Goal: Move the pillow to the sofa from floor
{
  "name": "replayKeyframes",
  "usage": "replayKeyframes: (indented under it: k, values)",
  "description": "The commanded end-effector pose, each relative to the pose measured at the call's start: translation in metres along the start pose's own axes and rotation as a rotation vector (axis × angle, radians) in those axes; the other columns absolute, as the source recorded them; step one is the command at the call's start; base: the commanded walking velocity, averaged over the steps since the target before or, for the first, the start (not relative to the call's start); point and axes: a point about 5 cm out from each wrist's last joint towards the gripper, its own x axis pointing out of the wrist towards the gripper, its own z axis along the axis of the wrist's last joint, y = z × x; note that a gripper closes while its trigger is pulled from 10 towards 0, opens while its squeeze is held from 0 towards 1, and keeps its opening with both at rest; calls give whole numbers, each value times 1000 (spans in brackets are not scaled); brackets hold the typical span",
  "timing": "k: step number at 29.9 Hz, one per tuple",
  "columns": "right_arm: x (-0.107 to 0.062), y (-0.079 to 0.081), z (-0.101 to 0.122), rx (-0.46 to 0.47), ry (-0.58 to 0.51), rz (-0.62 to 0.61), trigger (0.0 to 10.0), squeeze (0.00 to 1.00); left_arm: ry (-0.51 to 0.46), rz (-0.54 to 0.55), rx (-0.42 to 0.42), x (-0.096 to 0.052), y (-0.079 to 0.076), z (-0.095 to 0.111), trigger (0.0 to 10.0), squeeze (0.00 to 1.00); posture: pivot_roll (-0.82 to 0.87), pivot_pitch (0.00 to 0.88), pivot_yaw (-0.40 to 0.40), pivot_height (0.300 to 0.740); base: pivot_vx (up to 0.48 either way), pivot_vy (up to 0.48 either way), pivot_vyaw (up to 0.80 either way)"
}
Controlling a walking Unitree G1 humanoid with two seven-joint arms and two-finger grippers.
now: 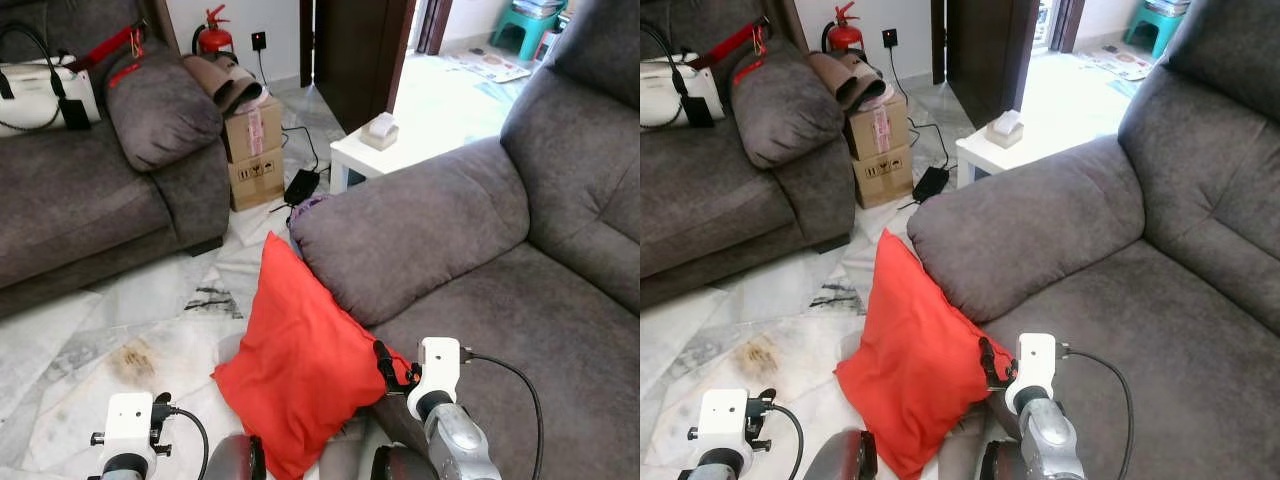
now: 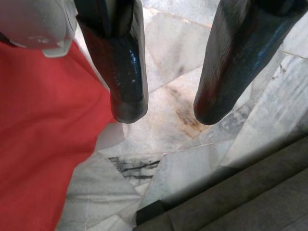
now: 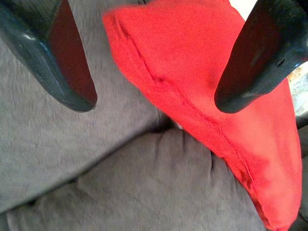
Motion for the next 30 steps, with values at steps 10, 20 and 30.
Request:
replayKeyframes:
  k: [10, 20, 30]
  values:
    - [5, -4, 7, 275, -22, 44, 10000, 1000, 7, -6, 14, -3, 0, -4, 10000, 0, 136, 179, 11, 578, 0, 0, 0]
    - [13, -7, 20, 248, 10, 104, 10000, 0, -8, -29, 8, -4, -2, 0, 10000, 0, 153, 184, 14, 578, 0, 0, 0]
    - [15, 7, 16, 247, 49, 172, 10000, 0, -14, -54, 36, -8, -1, 0, 10000, 0, 173, 196, 21, 578, 0, 0, 0]
